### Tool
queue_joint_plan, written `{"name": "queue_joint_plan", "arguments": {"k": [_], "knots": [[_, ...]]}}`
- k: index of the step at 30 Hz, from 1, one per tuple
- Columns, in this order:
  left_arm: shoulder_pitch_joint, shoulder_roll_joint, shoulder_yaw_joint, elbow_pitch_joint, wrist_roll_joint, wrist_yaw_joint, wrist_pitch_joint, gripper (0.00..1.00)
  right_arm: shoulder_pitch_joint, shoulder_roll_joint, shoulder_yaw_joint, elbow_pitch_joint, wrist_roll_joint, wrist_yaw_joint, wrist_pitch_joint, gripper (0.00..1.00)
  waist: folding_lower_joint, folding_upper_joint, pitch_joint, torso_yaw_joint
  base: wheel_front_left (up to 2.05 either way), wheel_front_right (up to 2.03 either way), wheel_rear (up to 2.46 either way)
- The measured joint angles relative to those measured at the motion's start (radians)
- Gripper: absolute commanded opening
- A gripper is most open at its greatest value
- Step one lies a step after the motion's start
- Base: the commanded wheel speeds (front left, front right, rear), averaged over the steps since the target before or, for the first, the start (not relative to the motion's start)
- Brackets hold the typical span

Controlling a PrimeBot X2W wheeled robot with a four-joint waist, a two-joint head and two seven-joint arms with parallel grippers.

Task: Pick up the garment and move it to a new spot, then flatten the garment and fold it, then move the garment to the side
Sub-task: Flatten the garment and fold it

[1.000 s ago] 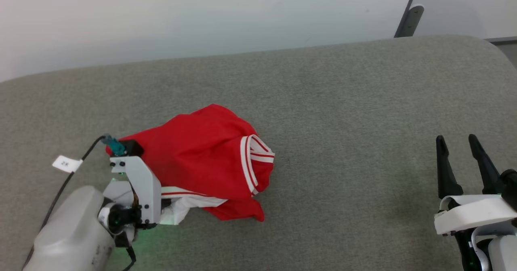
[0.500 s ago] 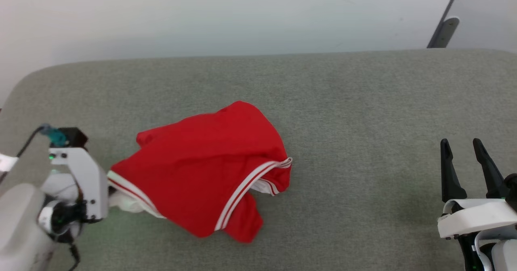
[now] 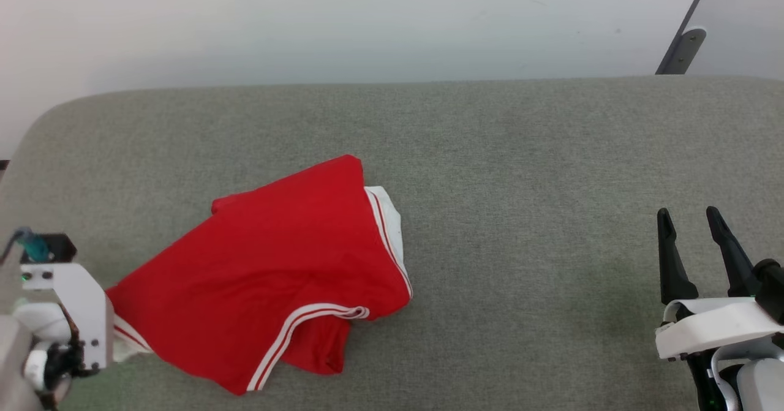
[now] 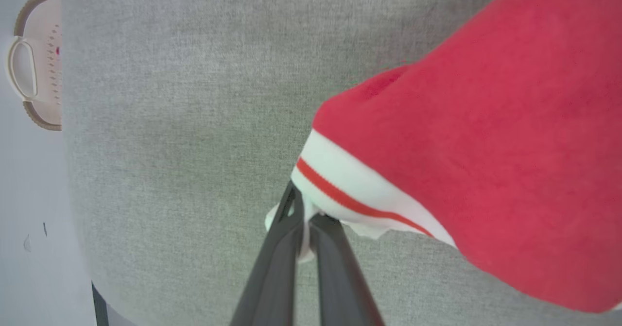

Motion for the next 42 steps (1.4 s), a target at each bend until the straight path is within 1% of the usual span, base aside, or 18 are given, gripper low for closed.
{"name": "queue_joint_plan", "arguments": {"k": [2, 4, 6, 7, 8, 9, 12, 15, 18, 20, 25, 31, 35, 39, 42], "knots": [[0.002, -0.019, -0.004, 0.028, -0.003, 0.000, -0.002, 0.00, -0.001, 0.000, 0.005, 0.002, 0.001, 0.000, 0.000, 1.00, 0.0000, 0.0000, 0.002, -0.004, 0.00, 0.00, 0.00], [0.007, -0.044, -0.002, 0.050, -0.014, -0.010, -0.020, 0.00, -0.001, 0.000, 0.011, 0.006, 0.007, 0.000, 0.000, 1.00, 0.0000, 0.0000, 0.002, -0.008, 0.00, 0.00, 0.00], [0.008, -0.063, 0.002, 0.066, -0.026, -0.024, -0.043, 0.28, -0.001, -0.002, 0.019, 0.011, 0.010, 0.000, 0.000, 1.00, 0.0000, 0.0001, 0.001, -0.010, 0.00, 0.00, 0.00], [0.008, -0.066, 0.002, 0.070, -0.026, -0.032, -0.057, 0.62, -0.001, -0.003, 0.024, 0.013, 0.010, 0.000, 0.000, 1.00, 0.0000, 0.0000, 0.000, -0.010, 0.00, 0.00, 0.00], [0.008, -0.069, 0.008, 0.075, -0.027, -0.034, -0.075, 0.91, -0.001, -0.005, 0.027, 0.015, 0.014, 0.000, 0.000, 1.00, 0.0000, 0.0000, -0.002, -0.010, 0.00, 0.00, 0.00], [0.007, -0.073, 0.015, 0.079, -0.032, -0.035, -0.091, 1.00, -0.001, -0.007, 0.030, 0.018, 0.016, 0.000, 0.000, 1.00, 0.0000, 0.0000, -0.004, -0.008, 0.00, 0.00, 0.00], [0.003, -0.084, 0.022, 0.072, -0.036, -0.049, -0.134, 1.00, 0.001, -0.015, 0.045, 0.024, 0.021, 0.000, 0.001, 1.00, 0.0000, 0.0000, -0.012, 0.001, 0.00, 0.00, 0.00], [0.003, -0.089, 0.026, 0.045, -0.033, -0.052, -0.181, 1.00, 0.012, -0.028, 0.074, 0.028, 0.038, 0.000, 0.008, 1.00, 0.0000, 0.0000, -0.021, 0.016, 0.00, 0.00, 0.00], [0.007, -0.096, 0.043, -0.003, -0.033, -0.048, -0.247, 1.00, 0.013, -0.039, 0.095, 0.029, 0.046, 0.000, 0.016, 1.00, 0.0000, 0.0001, -0.030, 0.038, 0.00, 0.00, 0.00], [0.017, -0.105, 0.057, -0.045, -0.027, -0.047, -0.312, 1.00, 0.013, -0.045, 0.105, 0.030, 0.054, 0.000, 0.022, 1.00, 0.0000, 0.0000, -0.036, 0.056, 0.00, 0.00, 0.00], [0.067, -0.127, 0.087, -0.145, -0.018, -0.017, -0.460, 1.00, 0.004, -0.061, 0.151, 0.040, 0.076, 0.000, 0.043, 1.00, 0.0000, 0.0000, -0.050, 0.106, 0.00, 0.00, 0.00], [0.153, -0.143, 0.127, -0.258, 0.013, 0.040, -0.649, 1.00, -0.033, -0.071, 0.204, 0.063, 0.102, 0.000, 0.079, 1.00, 0.0000, 0.0000, -0.065, 0.169, 0.00, 0.00, 0.00], [0.218, -0.162, 0.139, -0.332, 0.032, 0.057, -0.765, 1.00, -0.068, -0.081, 0.250, 0.088, 0.124, 0.000, 0.113, 1.00, 0.0000, 0.0001, -0.071, 0.212, 0.00, 0.00, 0.00], [0.249, -0.187, 0.148, -0.375, 0.055, 0.072, -0.853, 1.00, -0.113, -0.102, 0.297, 0.114, 0.151, 0.000, 0.163, 1.00, 0.0000, 0.0000, -0.069, 0.255, 0.00, 0.00, 0.00], [0.264, -0.212, 0.165, -0.400, 0.073, 0.093, -0.887, 1.00, -0.159, -0.112, 0.325, 0.137, 0.178, 0.000, 0.204, 1.00, 0.0000, 0.0001, -0.061, 0.286, 0.00, 0.00, 0.00]]}}
